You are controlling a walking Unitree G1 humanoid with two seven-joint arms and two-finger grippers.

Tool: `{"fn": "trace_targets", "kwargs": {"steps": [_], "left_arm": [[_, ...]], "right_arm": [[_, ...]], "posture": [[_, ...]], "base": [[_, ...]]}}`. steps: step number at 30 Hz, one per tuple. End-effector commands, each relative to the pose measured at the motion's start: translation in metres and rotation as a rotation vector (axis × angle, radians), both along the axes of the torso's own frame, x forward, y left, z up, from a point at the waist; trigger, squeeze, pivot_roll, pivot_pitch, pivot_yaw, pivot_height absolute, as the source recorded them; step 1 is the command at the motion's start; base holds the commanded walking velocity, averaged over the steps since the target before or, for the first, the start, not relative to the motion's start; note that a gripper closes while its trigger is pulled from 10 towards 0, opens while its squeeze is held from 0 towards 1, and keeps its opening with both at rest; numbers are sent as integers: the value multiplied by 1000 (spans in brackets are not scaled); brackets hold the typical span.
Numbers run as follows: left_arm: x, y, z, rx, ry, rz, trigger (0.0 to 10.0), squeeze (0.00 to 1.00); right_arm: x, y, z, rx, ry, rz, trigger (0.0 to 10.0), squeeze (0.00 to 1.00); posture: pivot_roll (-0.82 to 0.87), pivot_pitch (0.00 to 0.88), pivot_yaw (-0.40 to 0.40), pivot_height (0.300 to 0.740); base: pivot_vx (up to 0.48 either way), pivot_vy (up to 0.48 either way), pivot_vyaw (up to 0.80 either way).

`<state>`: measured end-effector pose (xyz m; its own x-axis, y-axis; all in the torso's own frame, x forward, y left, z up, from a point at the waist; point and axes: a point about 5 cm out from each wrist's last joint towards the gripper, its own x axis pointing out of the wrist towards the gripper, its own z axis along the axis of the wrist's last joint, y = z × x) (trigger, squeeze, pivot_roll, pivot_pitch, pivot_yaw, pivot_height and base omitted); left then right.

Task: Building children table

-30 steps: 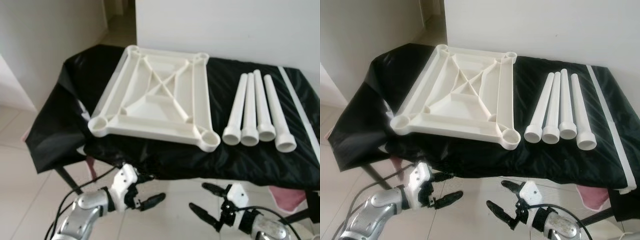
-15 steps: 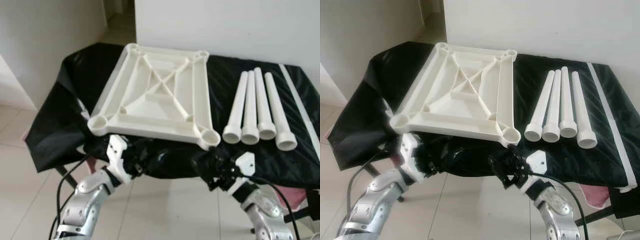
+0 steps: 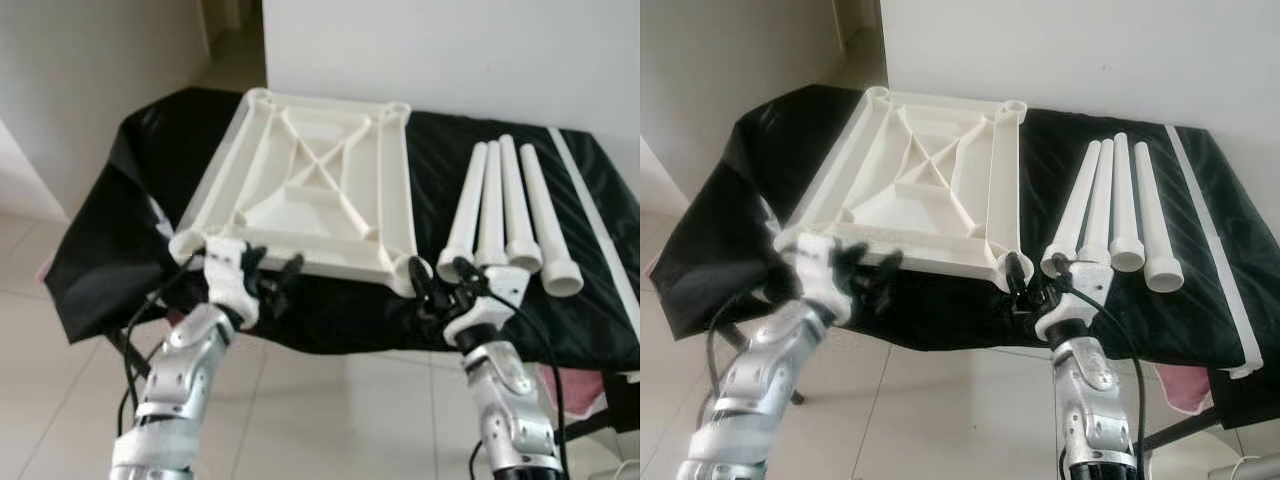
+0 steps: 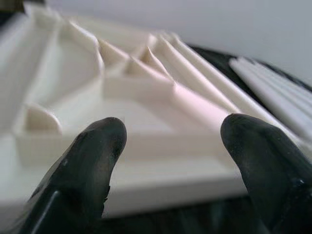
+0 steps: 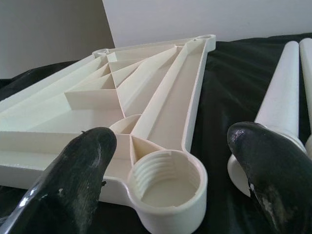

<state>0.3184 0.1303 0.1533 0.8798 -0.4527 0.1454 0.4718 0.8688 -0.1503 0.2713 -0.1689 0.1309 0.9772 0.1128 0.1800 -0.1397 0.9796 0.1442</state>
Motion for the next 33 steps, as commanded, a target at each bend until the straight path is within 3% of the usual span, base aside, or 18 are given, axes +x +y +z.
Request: {"fn": "trace_targets", "kwargs": {"steps": [1,4,8,9,15,19,22,24,28,29,30,33], "left_arm": [[3,3,-2,-9,8,34,10000,0],[8,3,4,28,-34,69,10000,0],[10,2,8,-5,-41,66,10000,0],[12,3,9,-10,-42,120,10000,0],[4,-1,0,98,-80,107,10000,0],[8,-2,8,33,-65,161,10000,0],[9,-7,11,42,-70,155,10000,0],[5,-12,6,94,-68,84,10000,0],[-2,-7,-5,150,-58,54,10000,0],[-9,8,-21,291,-34,32,10000,0],[-9,8,-21,291,-34,32,10000,0],[-11,23,-30,403,-1,17,10000,0]], "right_arm": [[1,2,1,-6,-8,-18,10000,0],[5,-2,6,-13,-42,-66,10000,0],[6,-8,9,-13,-53,-116,10000,0],[7,-10,11,-12,-60,-147,10000,0],[2,-13,12,-64,-93,-173,10000,0],[-1,-13,10,-65,-89,-203,10000,0],[-2,-10,10,-65,-92,-209,10000,0],[-3,-7,11,-77,-99,-217,10000,0],[-5,-9,11,-83,-101,-217,10000,0],[-6,-12,9,-97,-100,-226,10000,0],[-6,-12,9,-97,-100,-226,10000,0],[-5,-14,12,-109,-108,-229,10000,0]], "posture": [[-59,4,-13,740],[-57,0,-8,740],[-55,0,-8,740],[-53,0,-6,740],[-53,4,12,740],[-61,12,27,740],[-68,23,28,740],[-79,24,39,740],[-74,19,43,740],[-82,4,55,740],[-82,4,55,740],[-84,9,49,740]], "base": [[0,0,0],[0,0,0],[0,0,0],[0,0,0],[0,0,0],[0,0,0],[0,0,0],[0,0,0],[0,0,0],[0,0,0],[0,0,0],[0,0,0]]}}
